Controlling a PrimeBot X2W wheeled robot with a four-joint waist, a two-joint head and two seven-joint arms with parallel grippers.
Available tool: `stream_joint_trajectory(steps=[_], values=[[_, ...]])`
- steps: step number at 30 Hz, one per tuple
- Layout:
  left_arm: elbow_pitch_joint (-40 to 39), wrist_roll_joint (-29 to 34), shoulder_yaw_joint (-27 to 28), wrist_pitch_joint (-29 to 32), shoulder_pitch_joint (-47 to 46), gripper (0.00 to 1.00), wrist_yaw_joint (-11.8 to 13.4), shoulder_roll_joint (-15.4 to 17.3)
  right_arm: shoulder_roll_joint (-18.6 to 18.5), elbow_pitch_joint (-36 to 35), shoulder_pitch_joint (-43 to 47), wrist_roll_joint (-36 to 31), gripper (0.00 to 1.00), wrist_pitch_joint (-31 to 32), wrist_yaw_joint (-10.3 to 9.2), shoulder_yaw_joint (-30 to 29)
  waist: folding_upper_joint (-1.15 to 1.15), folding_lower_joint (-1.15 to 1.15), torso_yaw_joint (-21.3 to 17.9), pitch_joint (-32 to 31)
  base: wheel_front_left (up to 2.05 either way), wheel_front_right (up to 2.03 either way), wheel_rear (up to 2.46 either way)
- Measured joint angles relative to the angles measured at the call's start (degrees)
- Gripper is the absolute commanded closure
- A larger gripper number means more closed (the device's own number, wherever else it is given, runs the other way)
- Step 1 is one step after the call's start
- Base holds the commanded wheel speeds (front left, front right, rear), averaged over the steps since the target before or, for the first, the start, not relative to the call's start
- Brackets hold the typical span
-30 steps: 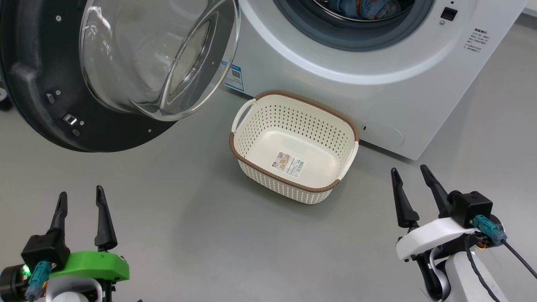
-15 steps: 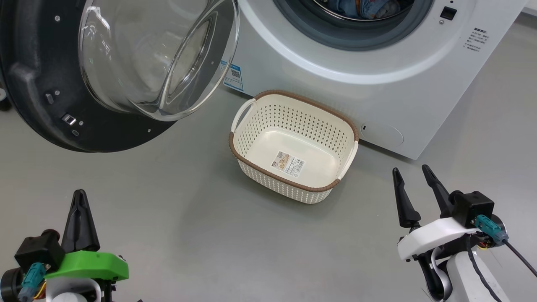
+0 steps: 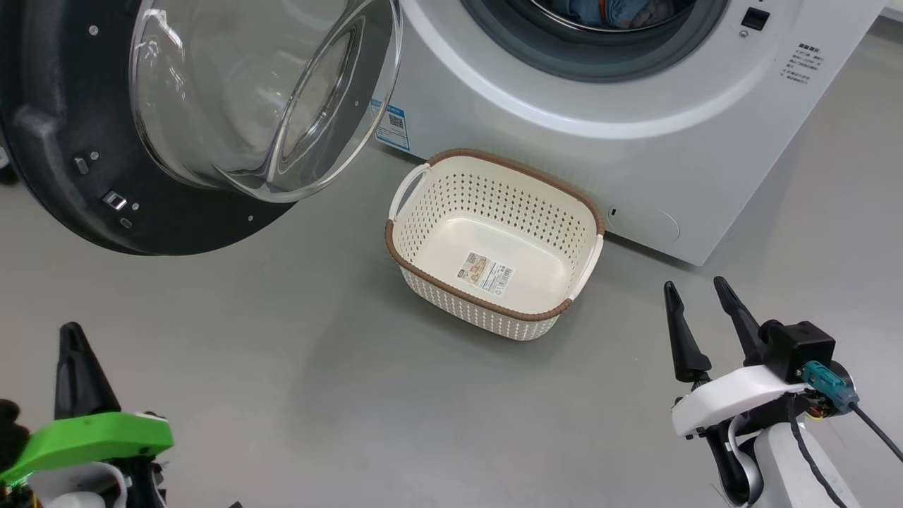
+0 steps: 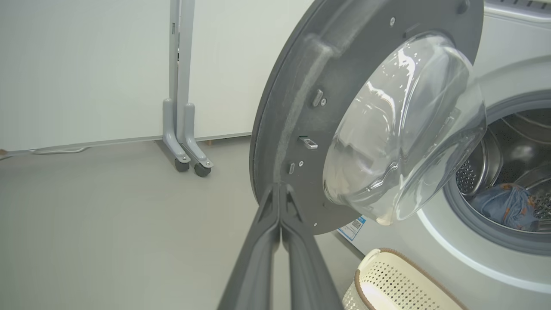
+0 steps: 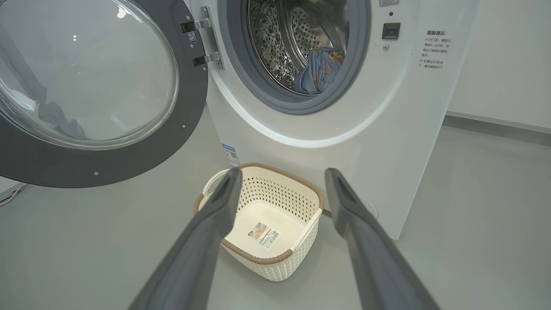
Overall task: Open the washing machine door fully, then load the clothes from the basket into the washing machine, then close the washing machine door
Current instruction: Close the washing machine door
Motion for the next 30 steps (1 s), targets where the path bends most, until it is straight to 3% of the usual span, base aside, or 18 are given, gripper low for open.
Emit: stream_joint_trajectory(steps=[3,7,11,17,23,30], values=[[-1.2,-7.7,1.6,0.0,-0.7,1.0,-0.1,0.0,0.0,0.0,0.0,0.0,0.0,0.0,0.0,-0.1,0.0,0.0,0.0,0.2,0.0,0.0,0.0],[-1.2,-24.9,4.8,0.0,-3.3,1.0,-1.0,-0.1,-0.1,-0.1,0.0,0.0,0.0,0.0,0.0,-0.3,0.0,0.0,0.1,0.4,0.0,0.0,0.0],[-1.0,-34.7,7.2,0.0,-5.0,1.0,-2.2,-0.3,-0.1,-0.1,0.0,0.3,0.0,0.0,0.0,-0.4,0.0,0.0,0.2,0.5,0.0,0.0,0.0],[1.1,-44.1,7.7,-0.3,-6.5,1.0,-4.3,-0.4,-0.1,-0.1,0.0,0.5,0.0,0.0,0.0,-0.3,0.0,0.0,0.1,0.8,0.0,0.0,0.0],[2.4,-46.6,10.4,1.8,-9.4,1.0,-4.8,-0.8,-0.1,0.0,0.0,0.5,0.0,0.0,0.0,0.5,0.0,0.0,-0.3,1.1,0.0,0.0,0.0],[4.3,-52.7,14.3,6.3,-13.1,1.0,-4.8,4.0,-0.2,0.0,-0.3,0.5,0.0,0.0,0.0,1.2,0.0,0.0,-1.5,2.2,0.0,0.0,0.0]])
